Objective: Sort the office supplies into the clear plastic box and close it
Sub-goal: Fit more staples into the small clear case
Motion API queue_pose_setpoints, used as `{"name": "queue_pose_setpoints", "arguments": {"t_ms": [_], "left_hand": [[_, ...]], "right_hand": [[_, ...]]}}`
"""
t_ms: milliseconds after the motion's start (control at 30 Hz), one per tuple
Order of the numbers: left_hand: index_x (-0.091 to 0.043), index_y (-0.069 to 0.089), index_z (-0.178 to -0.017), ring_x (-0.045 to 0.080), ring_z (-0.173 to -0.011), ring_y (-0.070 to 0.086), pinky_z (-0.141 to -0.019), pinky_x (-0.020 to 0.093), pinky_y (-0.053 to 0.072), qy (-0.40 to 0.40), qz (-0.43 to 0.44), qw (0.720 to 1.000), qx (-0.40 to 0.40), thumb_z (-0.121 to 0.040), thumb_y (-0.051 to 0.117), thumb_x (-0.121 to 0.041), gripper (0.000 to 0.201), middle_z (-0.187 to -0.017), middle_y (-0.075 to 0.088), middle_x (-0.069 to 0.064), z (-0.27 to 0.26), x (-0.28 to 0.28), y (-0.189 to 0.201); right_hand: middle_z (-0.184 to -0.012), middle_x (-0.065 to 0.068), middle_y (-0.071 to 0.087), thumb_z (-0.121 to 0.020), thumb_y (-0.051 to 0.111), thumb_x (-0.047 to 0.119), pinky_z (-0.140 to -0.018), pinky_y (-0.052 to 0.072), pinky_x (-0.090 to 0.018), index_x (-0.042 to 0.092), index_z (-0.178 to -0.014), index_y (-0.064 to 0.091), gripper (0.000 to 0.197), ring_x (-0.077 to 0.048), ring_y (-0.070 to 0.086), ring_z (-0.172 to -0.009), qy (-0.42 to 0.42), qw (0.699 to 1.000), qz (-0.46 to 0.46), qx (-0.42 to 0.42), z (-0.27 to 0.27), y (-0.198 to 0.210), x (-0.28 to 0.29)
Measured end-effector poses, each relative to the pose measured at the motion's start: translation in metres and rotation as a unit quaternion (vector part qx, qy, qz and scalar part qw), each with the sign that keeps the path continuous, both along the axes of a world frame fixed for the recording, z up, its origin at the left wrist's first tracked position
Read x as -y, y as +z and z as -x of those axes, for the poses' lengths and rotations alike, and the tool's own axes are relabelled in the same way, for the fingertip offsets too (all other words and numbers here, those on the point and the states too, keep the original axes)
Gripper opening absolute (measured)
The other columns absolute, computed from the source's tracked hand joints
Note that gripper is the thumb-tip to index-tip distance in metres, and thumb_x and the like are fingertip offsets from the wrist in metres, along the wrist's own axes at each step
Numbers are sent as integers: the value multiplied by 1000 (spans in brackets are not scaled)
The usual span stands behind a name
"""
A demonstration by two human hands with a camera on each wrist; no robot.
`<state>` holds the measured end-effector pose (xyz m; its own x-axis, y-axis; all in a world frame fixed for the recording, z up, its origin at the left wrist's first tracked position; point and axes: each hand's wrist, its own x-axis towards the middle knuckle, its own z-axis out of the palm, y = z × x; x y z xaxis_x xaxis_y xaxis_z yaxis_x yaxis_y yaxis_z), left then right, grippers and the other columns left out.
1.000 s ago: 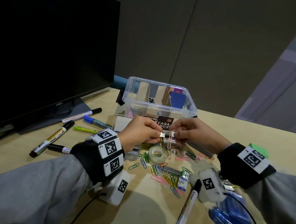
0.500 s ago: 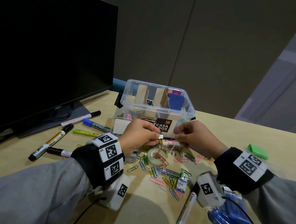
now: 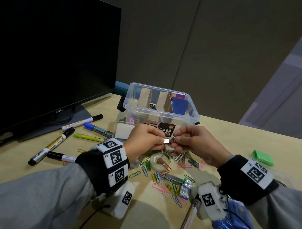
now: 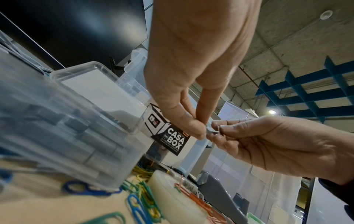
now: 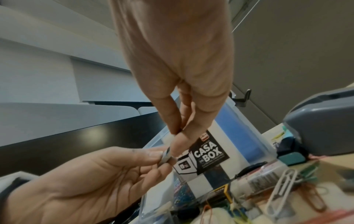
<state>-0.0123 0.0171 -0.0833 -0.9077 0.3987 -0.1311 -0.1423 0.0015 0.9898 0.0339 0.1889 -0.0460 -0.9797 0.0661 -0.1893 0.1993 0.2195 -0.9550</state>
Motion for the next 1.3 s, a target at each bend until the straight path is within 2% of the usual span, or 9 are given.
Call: {"name": "queue_pose_setpoints", "arguments": {"t_ms": [300, 500, 633, 733, 833, 967, 1133, 1233, 1300], "left_hand": [[1, 69, -95, 15, -68, 68, -63, 19, 58, 5, -7, 1000, -27, -85, 66, 7, 12, -80, 69, 13, 2, 5, 1], [-7, 71, -89, 16, -74, 70, -63, 19, 57, -11, 7, 999, -35, -85, 67, 4, 12, -85, 71, 12, 3, 21, 9], [-6, 72, -95, 16, -74, 71, -65, 22, 58, -9, 21, 999, -38, -84, 70, -1, 12, -86, 74, 11, 7, 42, 18], [-5, 71, -93, 19, -75, 73, -66, 25, 60, -1, 8, 1000, -17, -83, 71, 0, 11, -82, 74, 12, 9, 58, 26], [-1, 69, -92, 21, -72, 72, -61, 25, 61, 13, -1, 1000, 10, -83, 69, 4, 10, -75, 74, 12, 9, 71, 29], [2, 67, -90, 22, -67, 71, -61, 23, 57, 43, 7, 999, 30, -84, 65, 10, 10, -73, 72, 17, 10, 82, 26], [6, 68, -95, 18, -59, 70, -55, 22, 59, 59, 9, 995, 74, -86, 62, 10, 12, -73, 70, 18, 9, 90, 22], [4, 68, -99, 15, -57, 69, -51, 18, 55, 61, 29, 993, 92, -86, 63, 6, 14, -68, 71, 13, 10, 94, 19], [0, 70, -94, 13, -57, 68, -53, 18, 56, 49, 40, 994, 94, -87, 63, 5, 11, -68, 71, 12, 10, 96, 18]], "right_hand": [[-78, -20, 67, -91, 55, -10, -62, 60, -24, -1, -92, 59, 10, -19, 70, -65, -8, 1000, 17, -3, 2, -3, 16], [-80, -20, 68, -90, 57, -8, -61, 60, -24, -1, -97, 59, 10, -21, 70, -68, -15, 999, 32, -4, 8, -5, 28], [-83, -21, 67, -87, 63, -5, -63, 57, -25, -1, -92, 66, 7, -17, 67, -65, 13, 999, -13, -45, 11, -2, 44], [-88, -19, 72, -84, 70, 4, -73, 58, -33, 3, -90, 72, 7, -22, 68, -75, 28, 990, -90, -108, 15, -1, 56], [-82, -4, 74, -82, 75, 13, -73, 58, -33, 16, -85, 76, 4, -18, 69, -77, 52, 967, -183, -170, 21, -4, 68], [-82, 12, 68, -83, 75, 20, -69, 50, -11, 23, -93, 76, 10, -1, 63, -75, 104, 905, -316, -267, 29, -9, 80], [-87, 4, 66, -84, 74, 24, -70, 46, -12, 17, -100, 76, 18, -4, 59, -75, 185, 820, -423, -338, 32, -12, 92], [-92, 2, 68, -86, 72, 23, -70, 44, -10, 13, -103, 75, 20, -5, 59, -75, 204, 808, -440, -334, 34, -13, 97], [-92, 0, 70, -87, 71, 23, -70, 51, -15, 13, -103, 75, 19, -7, 61, -74, 212, 800, -455, -328, 35, -13, 99]]}}
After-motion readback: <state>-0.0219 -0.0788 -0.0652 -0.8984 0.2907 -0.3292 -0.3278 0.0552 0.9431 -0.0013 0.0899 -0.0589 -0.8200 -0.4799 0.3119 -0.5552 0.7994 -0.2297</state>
